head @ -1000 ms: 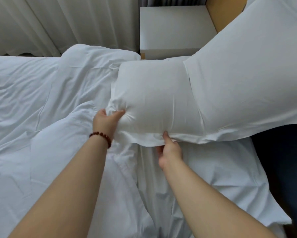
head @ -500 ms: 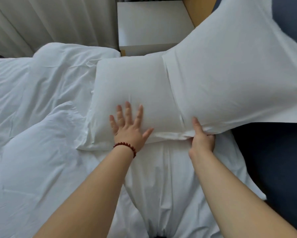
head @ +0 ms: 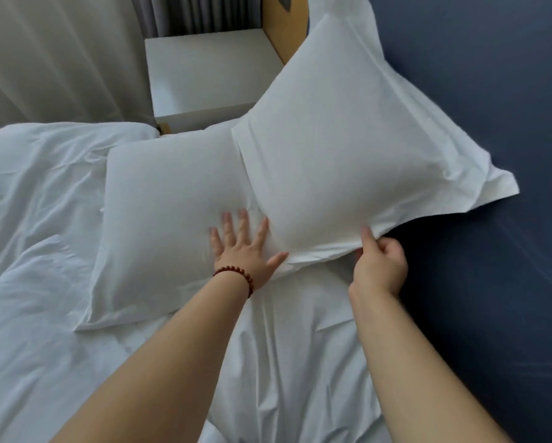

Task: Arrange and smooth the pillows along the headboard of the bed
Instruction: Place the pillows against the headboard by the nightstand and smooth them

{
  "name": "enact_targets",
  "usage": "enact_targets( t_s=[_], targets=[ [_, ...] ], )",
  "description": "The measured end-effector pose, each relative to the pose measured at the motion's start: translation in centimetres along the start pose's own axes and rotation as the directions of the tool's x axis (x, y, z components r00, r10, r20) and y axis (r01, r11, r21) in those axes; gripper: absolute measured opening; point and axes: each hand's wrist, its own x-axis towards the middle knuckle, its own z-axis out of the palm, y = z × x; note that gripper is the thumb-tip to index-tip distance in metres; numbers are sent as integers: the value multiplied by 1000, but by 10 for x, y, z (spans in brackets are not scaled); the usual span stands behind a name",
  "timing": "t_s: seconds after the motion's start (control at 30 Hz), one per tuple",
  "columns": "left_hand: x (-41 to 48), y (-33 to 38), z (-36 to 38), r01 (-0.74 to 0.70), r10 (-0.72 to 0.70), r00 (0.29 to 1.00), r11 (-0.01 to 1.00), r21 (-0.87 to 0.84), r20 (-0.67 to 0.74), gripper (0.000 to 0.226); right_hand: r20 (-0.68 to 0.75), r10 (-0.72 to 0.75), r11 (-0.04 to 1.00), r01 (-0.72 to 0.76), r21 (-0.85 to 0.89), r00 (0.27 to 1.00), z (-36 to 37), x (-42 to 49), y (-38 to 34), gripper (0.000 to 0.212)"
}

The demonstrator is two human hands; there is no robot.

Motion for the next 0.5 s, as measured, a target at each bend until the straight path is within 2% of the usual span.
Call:
enact_targets(
  t_s=[0.07,0.13,0.17,0.2,0.27,0.3,0.37,0.43,0.5],
  targets=[
    [9,-3,-7,17,-16,997,1000,-5,79,81,18,-81,993,82,-88,997,-15,-11,0,28],
    [11,-2,-25,39,-34,996,997,-66,84,75,80,-87,991,94,-97,993,-28,-17,-5,14],
    [11,0,-34,52,-49,998,991,-121,28,72,116,-96,994,102,-47,989,-31,-17,-14,14],
    [11,5,-45,43,-57,996,977,-208,-61,71,144,-125,992,121,39,982,-33,-14,-26,26],
    [14,26,-68,-88,-19,966,915,-395,-257,68,161,-190,964,153,219,968,-34,-5,-57,49],
    [18,43,-82,-175,18,944,873,-456,-328,65,151,-210,949,165,269,966,-32,0,-71,53],
    [29,83,-105,-274,62,927,783,-558,-369,61,119,-193,944,152,292,974,-23,9,-94,51],
    [41,116,-113,-266,58,943,723,-637,-328,63,91,-120,942,85,324,989,-16,15,-103,45],
    [50,134,-101,-240,43,951,727,-644,-305,65,108,-38,916,-8,402,993,-13,20,-103,43]
  ],
)
